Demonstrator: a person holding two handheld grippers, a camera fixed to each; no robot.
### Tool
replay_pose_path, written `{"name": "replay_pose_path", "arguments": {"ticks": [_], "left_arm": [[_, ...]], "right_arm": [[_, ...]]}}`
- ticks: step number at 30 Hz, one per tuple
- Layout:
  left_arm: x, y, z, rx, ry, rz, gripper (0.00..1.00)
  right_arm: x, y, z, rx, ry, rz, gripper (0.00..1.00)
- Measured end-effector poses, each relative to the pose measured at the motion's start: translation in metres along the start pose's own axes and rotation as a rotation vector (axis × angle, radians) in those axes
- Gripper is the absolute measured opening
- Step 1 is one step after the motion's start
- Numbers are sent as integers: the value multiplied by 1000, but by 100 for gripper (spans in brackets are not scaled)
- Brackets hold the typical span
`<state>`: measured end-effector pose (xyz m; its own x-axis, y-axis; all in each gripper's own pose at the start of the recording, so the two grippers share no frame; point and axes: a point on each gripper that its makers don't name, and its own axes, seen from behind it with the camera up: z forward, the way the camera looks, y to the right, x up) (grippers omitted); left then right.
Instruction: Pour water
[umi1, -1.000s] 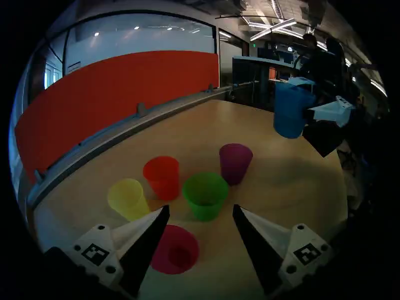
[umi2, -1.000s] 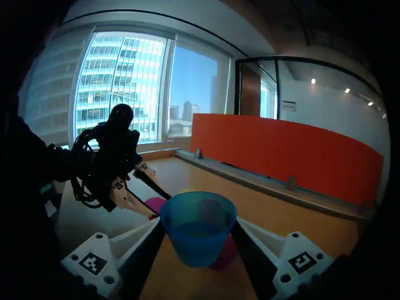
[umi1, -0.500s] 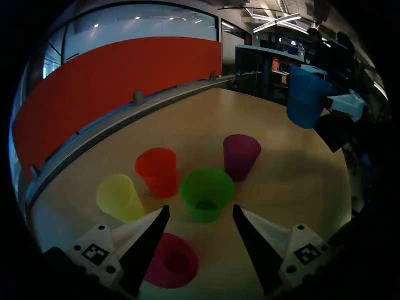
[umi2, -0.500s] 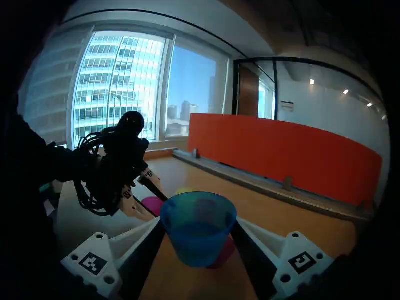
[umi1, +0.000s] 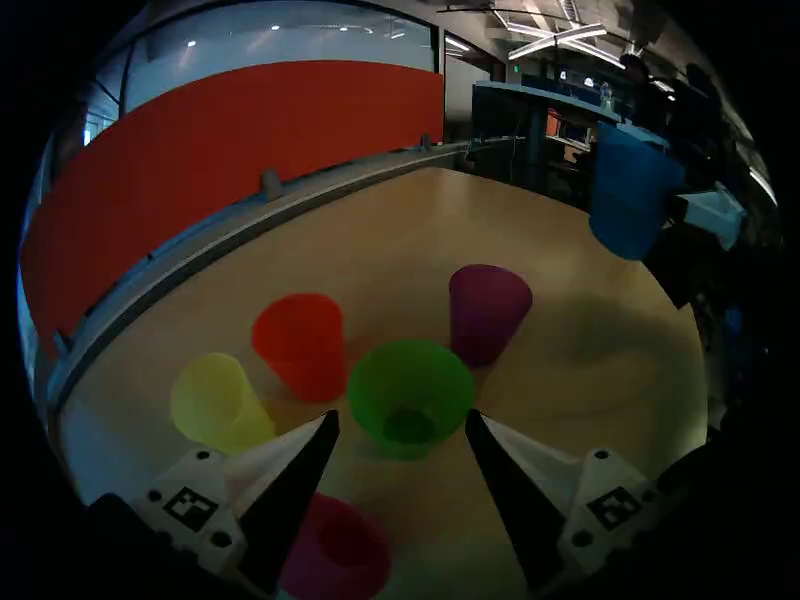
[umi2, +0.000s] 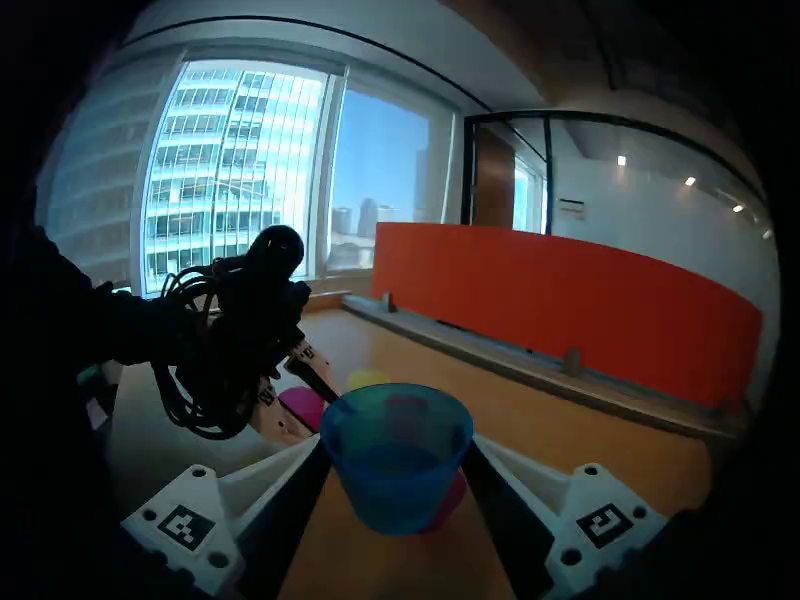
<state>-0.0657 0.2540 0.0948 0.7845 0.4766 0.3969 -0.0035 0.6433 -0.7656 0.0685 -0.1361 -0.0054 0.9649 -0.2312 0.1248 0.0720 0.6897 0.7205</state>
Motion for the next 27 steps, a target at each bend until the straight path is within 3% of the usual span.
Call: {"name": "replay_pose_path", "arguments": {"ticks": [27], "left_arm": [[1,1,23,11,-2,-43,94]], "right_arm": [[-6,1,1,-1,-15,2,89]]}}
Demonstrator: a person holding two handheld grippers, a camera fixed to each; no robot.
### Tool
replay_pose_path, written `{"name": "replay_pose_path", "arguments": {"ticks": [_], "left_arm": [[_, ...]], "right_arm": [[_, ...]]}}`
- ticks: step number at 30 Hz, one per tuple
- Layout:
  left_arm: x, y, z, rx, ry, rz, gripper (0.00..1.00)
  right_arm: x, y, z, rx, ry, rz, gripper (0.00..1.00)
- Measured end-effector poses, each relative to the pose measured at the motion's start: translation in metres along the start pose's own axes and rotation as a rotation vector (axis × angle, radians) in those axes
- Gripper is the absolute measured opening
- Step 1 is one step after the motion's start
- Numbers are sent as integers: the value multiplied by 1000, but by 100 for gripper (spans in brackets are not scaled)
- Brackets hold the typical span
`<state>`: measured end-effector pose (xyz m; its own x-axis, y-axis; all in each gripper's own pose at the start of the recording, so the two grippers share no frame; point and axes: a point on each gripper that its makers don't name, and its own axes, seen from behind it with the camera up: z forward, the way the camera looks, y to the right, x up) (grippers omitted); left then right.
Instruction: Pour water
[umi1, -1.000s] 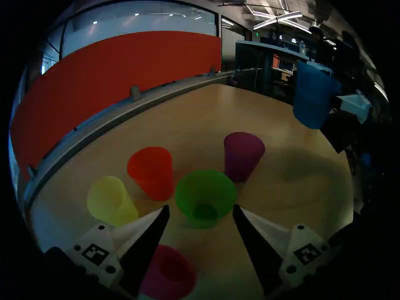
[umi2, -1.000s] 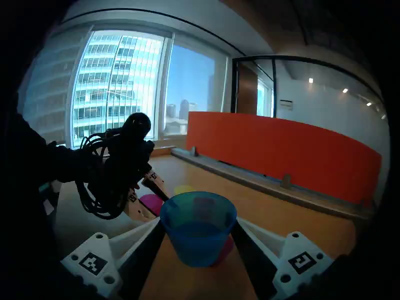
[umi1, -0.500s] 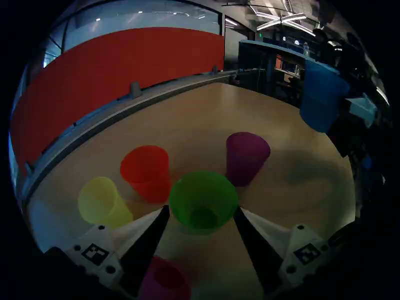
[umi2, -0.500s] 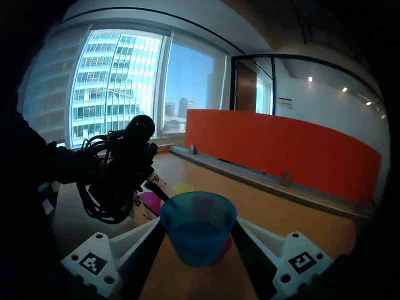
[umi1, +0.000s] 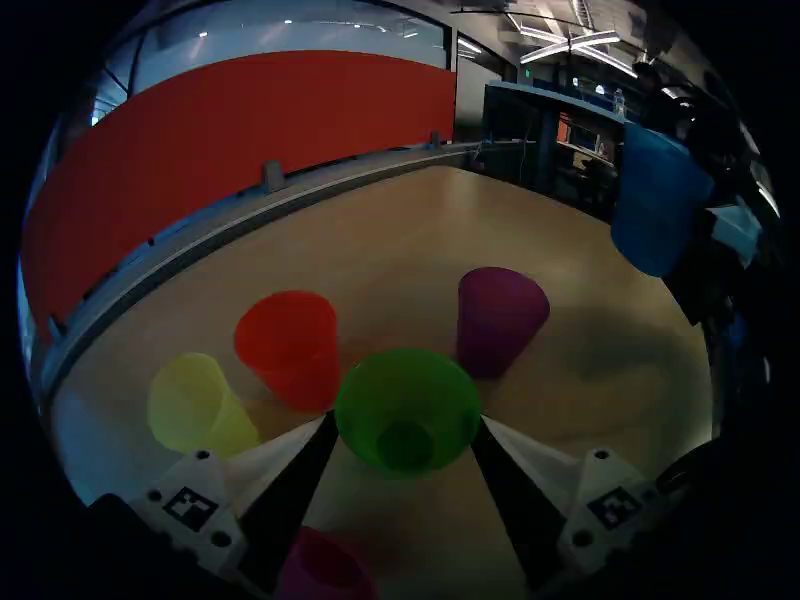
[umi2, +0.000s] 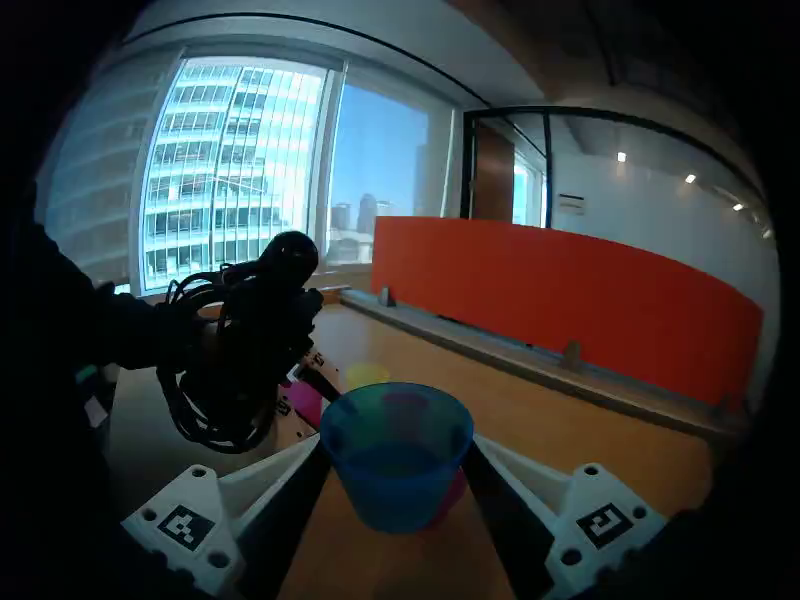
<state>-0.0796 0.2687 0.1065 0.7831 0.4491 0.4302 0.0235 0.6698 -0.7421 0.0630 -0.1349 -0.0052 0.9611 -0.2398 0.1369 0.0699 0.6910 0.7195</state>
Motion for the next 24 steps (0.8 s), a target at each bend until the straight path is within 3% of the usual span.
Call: {"name": "replay_pose_path", "arguments": {"ticks": [12,24], "left_arm": [[2,9,0,-34,10,-42,85],[16,5,-17,-14,69,-19,85]], "right_arm": [[0,1,1,-1,1,2,89],[4,1,0,-5,7,-2,90]]}}
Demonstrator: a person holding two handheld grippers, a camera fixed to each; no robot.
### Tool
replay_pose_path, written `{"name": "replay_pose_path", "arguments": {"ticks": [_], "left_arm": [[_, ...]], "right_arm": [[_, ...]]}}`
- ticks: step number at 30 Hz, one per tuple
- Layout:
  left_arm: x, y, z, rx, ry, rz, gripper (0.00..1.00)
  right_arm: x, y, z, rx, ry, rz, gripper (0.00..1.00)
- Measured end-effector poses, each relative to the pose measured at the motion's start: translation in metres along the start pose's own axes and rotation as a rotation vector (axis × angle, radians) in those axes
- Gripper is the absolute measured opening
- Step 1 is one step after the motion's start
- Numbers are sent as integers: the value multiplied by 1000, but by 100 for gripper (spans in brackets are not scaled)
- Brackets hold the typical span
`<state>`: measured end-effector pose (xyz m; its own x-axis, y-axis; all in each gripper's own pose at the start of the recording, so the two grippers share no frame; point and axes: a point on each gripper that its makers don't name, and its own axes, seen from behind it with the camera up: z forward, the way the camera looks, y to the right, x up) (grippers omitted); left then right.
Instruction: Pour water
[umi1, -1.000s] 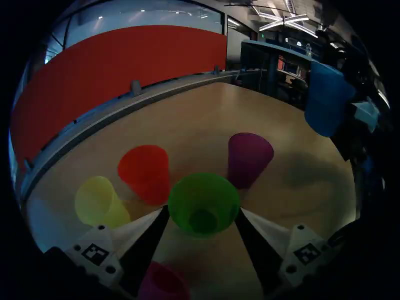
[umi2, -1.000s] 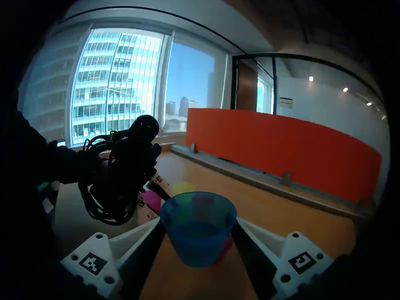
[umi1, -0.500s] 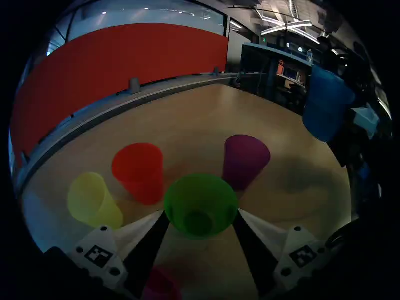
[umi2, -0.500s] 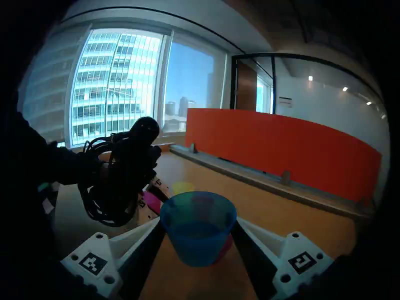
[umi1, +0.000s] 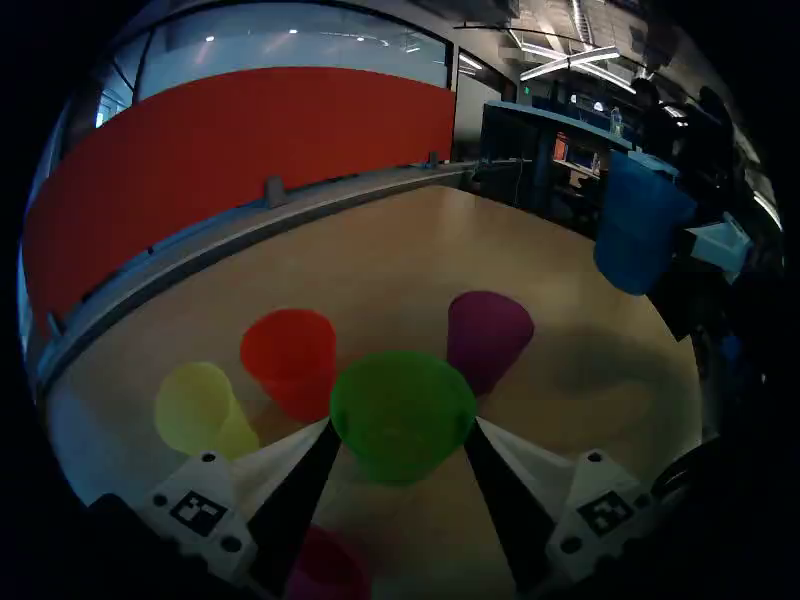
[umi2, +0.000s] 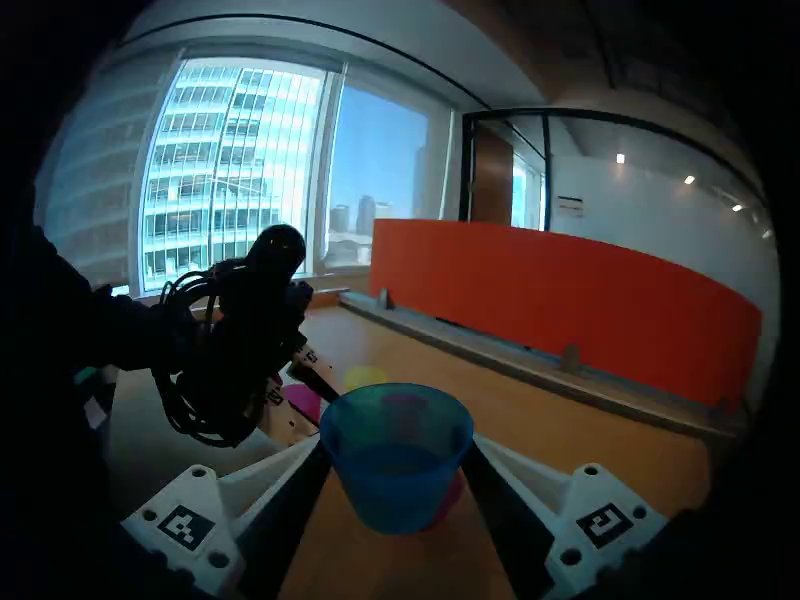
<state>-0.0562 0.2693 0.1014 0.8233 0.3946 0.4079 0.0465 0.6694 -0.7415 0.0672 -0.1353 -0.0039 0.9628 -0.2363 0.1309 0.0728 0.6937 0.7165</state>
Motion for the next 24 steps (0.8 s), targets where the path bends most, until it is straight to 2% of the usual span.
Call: {"name": "replay_pose_path", "arguments": {"ticks": [11,18,24], "left_arm": [[24,-13,-25,53,94,15,85],[41,-19,-48,67,164,19,85],[54,-29,-68,96,213,23,86]], "right_arm": [[6,-3,-1,-2,6,-3,89],[10,-3,-1,-3,13,8,90],[12,0,0,-7,19,17,90]]}}
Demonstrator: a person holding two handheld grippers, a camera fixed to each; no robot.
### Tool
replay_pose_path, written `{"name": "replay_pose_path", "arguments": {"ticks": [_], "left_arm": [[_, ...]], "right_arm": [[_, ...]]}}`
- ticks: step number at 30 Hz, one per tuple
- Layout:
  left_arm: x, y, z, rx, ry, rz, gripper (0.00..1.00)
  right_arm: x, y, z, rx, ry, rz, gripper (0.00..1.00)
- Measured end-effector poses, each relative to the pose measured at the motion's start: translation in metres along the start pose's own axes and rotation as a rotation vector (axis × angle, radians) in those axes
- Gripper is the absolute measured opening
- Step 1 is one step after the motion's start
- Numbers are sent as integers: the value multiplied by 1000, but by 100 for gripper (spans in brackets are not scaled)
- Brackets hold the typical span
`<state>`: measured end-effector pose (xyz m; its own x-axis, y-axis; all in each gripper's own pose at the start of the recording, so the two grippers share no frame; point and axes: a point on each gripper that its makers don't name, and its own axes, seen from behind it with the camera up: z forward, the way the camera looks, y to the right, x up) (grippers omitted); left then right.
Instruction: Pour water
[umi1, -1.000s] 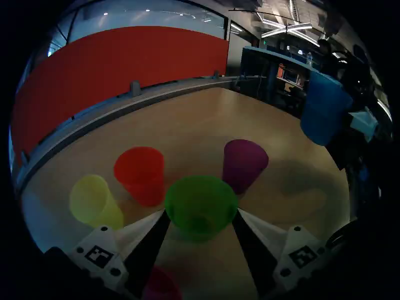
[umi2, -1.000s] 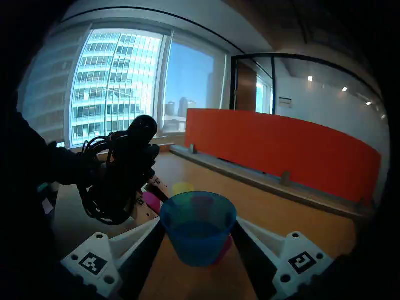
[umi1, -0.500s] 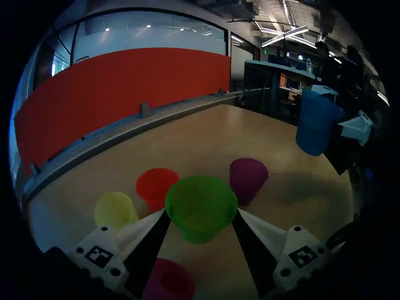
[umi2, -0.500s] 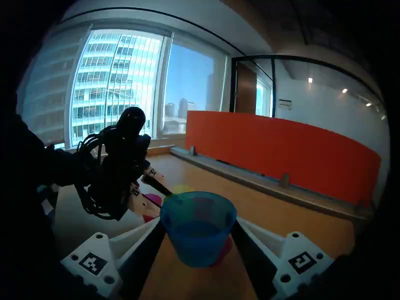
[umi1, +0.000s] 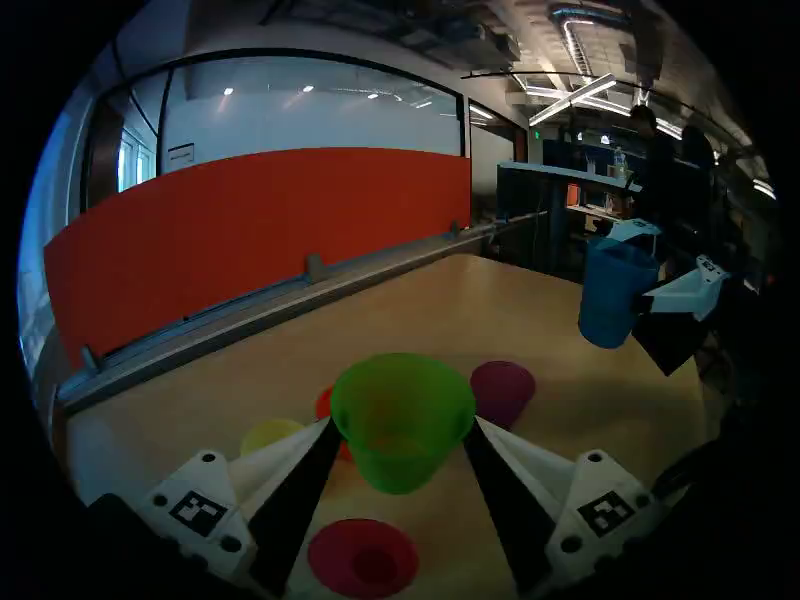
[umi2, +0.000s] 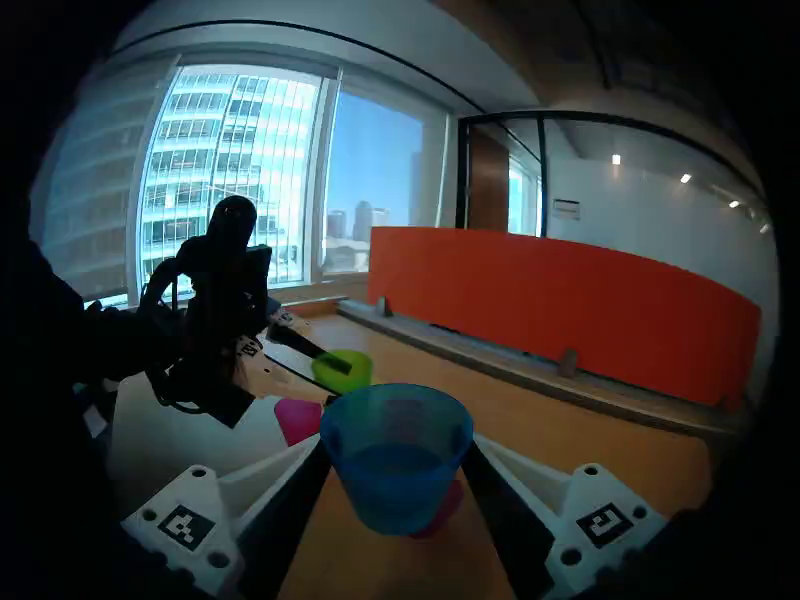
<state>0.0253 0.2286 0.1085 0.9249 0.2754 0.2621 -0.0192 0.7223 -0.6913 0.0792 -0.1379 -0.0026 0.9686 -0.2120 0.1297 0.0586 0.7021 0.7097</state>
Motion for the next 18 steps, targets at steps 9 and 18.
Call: {"name": "replay_pose_path", "arguments": {"ticks": [9,18], "left_arm": [[22,-16,-23,27,73,-18,86],[45,-25,-46,54,154,-21,86]], "right_arm": [[3,0,1,-1,1,-3,90],[7,-2,2,3,4,-8,89]]}}
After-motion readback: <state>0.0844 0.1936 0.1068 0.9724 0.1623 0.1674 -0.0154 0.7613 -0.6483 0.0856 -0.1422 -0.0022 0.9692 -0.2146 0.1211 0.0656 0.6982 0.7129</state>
